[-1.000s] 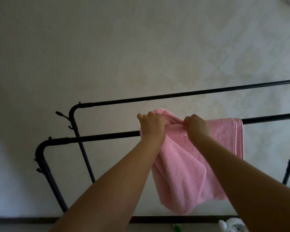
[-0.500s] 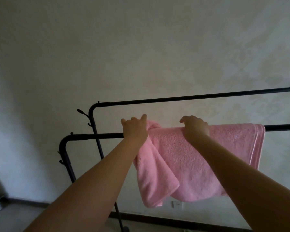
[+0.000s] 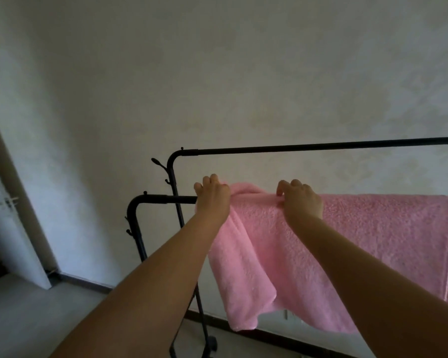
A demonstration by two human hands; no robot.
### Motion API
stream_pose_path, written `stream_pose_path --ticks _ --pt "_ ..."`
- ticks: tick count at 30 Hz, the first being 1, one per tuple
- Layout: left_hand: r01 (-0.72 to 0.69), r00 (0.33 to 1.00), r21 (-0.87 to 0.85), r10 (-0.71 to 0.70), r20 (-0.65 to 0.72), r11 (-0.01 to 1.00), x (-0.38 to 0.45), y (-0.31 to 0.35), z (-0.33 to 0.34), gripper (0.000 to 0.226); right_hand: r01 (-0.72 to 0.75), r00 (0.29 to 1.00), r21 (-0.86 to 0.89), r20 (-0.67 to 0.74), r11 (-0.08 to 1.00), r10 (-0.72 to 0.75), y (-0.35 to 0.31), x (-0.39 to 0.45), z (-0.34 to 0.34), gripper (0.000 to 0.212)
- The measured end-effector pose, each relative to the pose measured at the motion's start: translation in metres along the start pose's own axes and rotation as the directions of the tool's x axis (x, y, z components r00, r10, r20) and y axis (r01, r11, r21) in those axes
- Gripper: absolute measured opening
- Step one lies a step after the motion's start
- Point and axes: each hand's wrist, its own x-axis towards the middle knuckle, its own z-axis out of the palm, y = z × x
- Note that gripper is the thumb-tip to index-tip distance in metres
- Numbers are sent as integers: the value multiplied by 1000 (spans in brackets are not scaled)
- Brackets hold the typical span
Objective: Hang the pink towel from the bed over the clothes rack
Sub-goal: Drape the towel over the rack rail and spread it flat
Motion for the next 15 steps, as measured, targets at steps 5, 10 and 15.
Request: stream_pose_path --ticks 5,10,15 --pt "-21 1000 17 22 -18 1000 -5 -51 11 36 -61 998 -25 9 998 61 -11 0 -1 20" --pt "5 1000 -117 -1 30 993 -6 -105 17 48 -152 979 -159 112 975 171 -40 7 -10 27" --pt "-103 993 -317 117 25 943 -1 -130 23 49 -66 972 40 227 997 55 -99 11 -4 43"
